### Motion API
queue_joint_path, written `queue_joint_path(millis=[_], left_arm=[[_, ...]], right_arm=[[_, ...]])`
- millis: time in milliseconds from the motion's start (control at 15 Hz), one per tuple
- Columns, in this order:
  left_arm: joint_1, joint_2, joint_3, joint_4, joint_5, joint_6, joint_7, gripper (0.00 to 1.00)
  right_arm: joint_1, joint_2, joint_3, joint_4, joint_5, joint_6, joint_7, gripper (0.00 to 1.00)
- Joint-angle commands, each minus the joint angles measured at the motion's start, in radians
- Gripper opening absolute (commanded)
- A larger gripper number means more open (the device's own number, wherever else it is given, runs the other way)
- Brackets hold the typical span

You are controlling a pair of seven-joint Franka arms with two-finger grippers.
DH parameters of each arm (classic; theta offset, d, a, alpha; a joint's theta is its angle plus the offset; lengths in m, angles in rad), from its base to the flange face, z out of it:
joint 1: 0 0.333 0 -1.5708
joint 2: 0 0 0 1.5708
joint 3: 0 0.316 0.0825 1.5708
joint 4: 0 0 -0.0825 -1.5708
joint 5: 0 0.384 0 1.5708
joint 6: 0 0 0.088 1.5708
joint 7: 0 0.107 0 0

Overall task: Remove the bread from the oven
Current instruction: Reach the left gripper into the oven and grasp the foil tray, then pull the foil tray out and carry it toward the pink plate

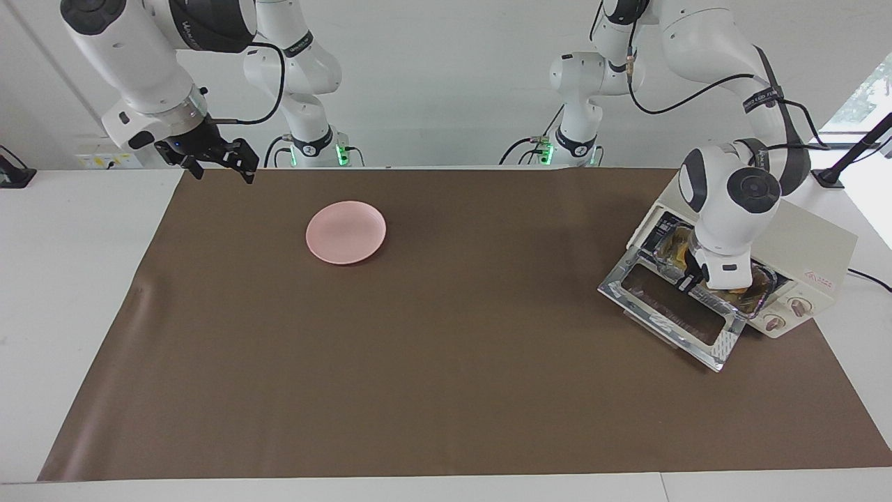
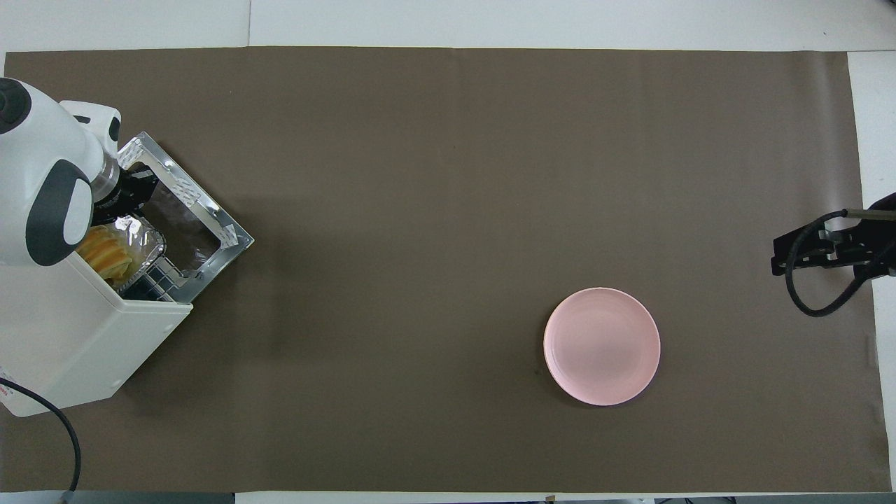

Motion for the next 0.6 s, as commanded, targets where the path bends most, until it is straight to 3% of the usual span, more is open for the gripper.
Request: queue_joint_path(millis=[0, 400, 533], left_arm=[[-0.103, 0.036, 0.010, 0.100, -0.011, -0.012, 0.004, 0.00], [-0.332, 0.060, 0.008, 0.177, -0.222, -0.050, 0.013, 0.00], [-0.399, 0.117, -0.009, 0.239, -0.262, -0.047, 0.019, 0.00]], right_arm=[[-0.010, -0.022, 0.006, -0.022, -0.007, 0.011, -0.017, 1.00], [-0.010, -0.022, 0.006, -0.022, -0.007, 0.011, -0.017, 1.00], [-0.010, -0.022, 0.006, -0.022, -0.007, 0.011, -0.017, 1.00]])
